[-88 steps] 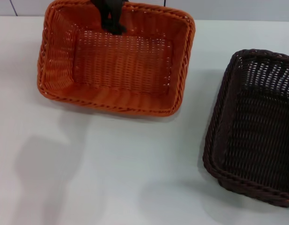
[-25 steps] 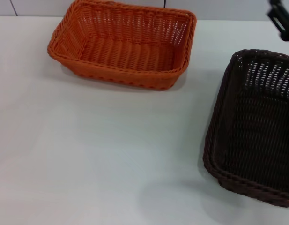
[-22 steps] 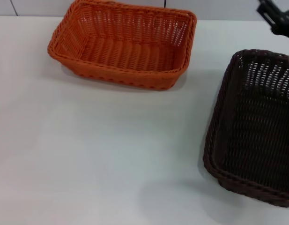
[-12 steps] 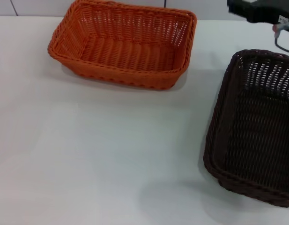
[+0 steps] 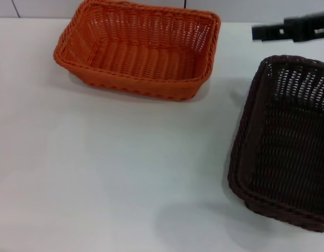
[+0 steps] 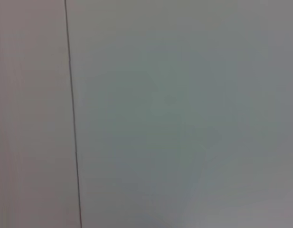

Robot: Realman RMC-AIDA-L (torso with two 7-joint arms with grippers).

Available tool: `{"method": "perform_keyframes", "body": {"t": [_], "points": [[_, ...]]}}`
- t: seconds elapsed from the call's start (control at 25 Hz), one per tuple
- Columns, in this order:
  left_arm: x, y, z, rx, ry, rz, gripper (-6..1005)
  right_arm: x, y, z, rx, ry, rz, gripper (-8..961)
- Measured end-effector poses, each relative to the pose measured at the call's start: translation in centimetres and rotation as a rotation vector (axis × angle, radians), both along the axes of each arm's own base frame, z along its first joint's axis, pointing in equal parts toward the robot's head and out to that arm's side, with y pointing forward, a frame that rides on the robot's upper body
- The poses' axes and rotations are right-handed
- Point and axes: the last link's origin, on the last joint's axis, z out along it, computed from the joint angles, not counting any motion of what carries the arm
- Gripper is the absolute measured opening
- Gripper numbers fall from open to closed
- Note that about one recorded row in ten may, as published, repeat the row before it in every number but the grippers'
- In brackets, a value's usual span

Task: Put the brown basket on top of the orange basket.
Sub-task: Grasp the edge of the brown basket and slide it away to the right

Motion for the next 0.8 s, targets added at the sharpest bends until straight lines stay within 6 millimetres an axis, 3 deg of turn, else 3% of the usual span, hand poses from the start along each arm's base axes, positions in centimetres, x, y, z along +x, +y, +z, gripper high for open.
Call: {"method": "perform_keyframes", "body": {"t": [0.36, 0.48, 0.8], "points": [[0.0, 0.6, -0.5, -0.030, -0.016, 0.021, 832, 0.6, -0.9, 0.9, -0.330, -0.091, -0.093, 829], [-0.1, 0.9, -0.5, -0.041, 0.002, 0.043, 832, 0.9, -1.4, 1.0, -0.558, -0.158, -0.124, 829], [0.2, 0.8, -0.1, -0.012, 0.006, 0.026, 832, 0.9, -1.9, 0.3, -0.677, -0.237, -0.117, 829]]}}
